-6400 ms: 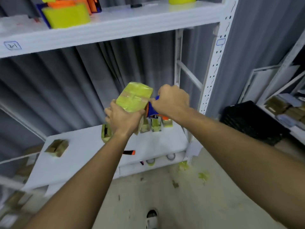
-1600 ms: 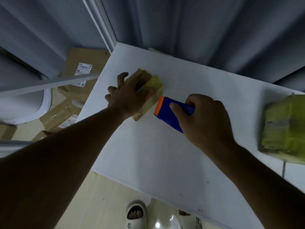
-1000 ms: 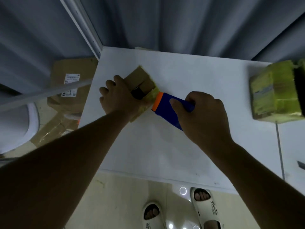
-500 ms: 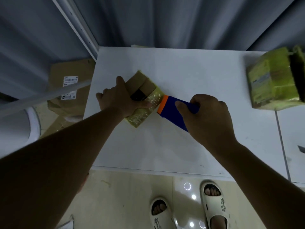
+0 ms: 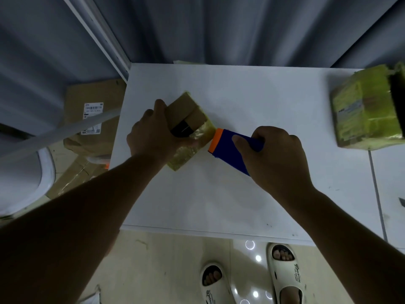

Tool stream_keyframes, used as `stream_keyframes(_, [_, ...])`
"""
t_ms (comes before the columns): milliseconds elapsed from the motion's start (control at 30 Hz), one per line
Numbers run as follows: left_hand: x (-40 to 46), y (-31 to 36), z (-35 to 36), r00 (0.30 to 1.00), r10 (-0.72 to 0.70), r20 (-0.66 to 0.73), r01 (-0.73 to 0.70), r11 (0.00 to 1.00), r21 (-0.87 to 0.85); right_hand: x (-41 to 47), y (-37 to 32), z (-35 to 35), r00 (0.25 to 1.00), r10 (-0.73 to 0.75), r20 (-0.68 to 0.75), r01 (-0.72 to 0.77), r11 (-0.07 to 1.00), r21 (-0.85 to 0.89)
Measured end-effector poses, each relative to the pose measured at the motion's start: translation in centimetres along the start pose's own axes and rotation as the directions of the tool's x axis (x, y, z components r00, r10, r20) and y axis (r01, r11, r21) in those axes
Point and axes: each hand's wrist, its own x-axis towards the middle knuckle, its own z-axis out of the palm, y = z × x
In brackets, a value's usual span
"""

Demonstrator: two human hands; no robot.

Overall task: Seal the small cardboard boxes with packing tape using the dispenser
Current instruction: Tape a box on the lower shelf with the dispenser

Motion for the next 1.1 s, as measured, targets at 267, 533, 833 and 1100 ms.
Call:
stream_keyframes(267, [3.1, -1.9, -1.9, 0.975, -0.088, 0.203, 0.139, 0.958, -0.252, 0.2, -0.9, 0.9, 1.000, 0.010, 0.000, -0.010, 0.999, 0.044])
stream_keyframes(533, [1.5, -2.3, -1.9, 0.999, -0.020, -0.036, 0.018, 0.997, -0.070, 0.0, -1.6, 1.7, 1.000, 0.005, -0.024, -0.004, 0.999, 0.040])
stream_keyframes(833, [-0.3, -1.4, -2.2, 0.984, 0.085, -0.157, -0.080, 0.996, 0.036, -0.4, -1.8, 1.6, 0.999, 0.036, -0.016, -0.036, 0.998, 0.050])
stream_keyframes(1100, [-1.3, -1.9, -1.2, 0.940, 0.297, -0.169, -0.256, 0.939, 0.229, -0.5, -1.3, 1.5, 0.999, 0.031, -0.020, -0.030, 0.998, 0.046])
